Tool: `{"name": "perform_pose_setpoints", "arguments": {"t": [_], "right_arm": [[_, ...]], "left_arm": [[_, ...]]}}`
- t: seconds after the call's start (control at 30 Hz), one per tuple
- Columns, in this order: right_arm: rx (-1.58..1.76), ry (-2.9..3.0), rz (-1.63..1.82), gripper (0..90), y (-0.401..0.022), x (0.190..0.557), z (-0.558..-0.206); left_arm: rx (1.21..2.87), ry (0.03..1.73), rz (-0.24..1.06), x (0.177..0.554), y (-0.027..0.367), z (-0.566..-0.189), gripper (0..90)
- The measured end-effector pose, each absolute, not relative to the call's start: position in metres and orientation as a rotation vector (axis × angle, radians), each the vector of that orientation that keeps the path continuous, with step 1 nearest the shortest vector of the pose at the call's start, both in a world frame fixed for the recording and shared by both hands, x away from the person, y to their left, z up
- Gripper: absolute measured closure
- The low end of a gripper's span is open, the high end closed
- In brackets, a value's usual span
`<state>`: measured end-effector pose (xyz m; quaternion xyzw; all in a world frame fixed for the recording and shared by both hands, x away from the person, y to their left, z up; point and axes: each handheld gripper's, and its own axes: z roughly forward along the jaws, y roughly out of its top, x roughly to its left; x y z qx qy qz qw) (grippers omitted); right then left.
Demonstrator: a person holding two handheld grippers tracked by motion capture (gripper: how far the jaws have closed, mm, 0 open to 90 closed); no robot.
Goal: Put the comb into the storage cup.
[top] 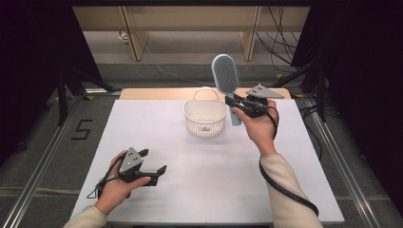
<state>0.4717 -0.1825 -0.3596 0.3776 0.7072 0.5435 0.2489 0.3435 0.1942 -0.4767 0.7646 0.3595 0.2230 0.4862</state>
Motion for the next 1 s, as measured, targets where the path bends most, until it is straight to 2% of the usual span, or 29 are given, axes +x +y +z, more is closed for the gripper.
{"name": "perform_pose_setpoints", "arguments": {"t": [1.0], "right_arm": [[1.012, 1.948, 1.495, 71.0, -0.167, 0.476, -0.361]], "left_arm": [[1.858, 0.876, 0.543, 0.343, 0.194, -0.477, 9.3]]}}
